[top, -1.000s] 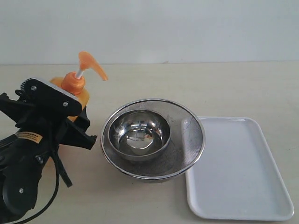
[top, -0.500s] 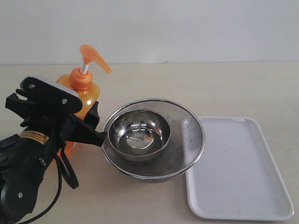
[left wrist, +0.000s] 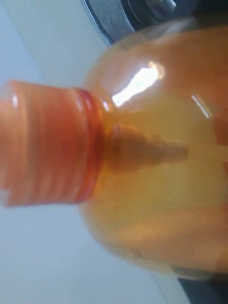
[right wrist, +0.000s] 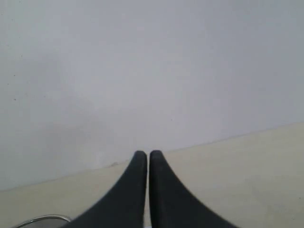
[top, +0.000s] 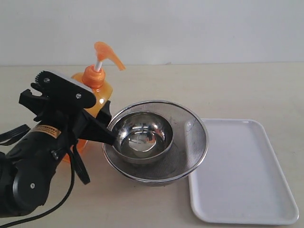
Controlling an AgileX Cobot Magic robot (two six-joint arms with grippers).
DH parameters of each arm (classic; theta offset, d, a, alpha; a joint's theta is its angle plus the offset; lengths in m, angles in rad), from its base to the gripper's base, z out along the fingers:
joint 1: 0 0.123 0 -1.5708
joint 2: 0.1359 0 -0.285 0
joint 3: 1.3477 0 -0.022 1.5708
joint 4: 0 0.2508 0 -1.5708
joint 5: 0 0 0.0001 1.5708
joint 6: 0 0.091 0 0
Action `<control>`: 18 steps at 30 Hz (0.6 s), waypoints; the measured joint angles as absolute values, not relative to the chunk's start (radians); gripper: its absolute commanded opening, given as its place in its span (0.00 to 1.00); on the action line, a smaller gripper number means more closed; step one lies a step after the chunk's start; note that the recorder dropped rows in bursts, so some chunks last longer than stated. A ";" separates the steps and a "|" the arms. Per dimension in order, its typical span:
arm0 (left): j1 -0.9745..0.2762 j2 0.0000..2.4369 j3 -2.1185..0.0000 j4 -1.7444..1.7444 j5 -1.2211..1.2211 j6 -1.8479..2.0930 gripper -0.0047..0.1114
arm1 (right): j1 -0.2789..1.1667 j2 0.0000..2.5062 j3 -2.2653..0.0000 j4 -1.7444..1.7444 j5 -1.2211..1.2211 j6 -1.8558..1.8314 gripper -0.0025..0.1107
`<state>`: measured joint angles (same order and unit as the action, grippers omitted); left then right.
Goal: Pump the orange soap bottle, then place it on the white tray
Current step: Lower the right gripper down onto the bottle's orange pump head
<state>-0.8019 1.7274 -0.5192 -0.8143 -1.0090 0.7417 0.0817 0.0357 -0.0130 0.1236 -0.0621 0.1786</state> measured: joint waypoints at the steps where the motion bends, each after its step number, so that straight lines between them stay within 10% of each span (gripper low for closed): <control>1: -0.802 1.730 -0.519 -0.814 -1.013 0.744 0.08 | 0.082 0.055 -0.021 0.124 -0.065 0.184 0.02; 18: -0.802 1.769 -0.529 -0.792 -1.053 0.752 0.08 | 0.619 1.192 -0.907 -0.308 -0.031 0.173 0.02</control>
<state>-0.8019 1.7686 -0.5289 -0.7916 -1.0535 0.7519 0.6190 1.1922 -0.9069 -0.3081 -0.0310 0.1725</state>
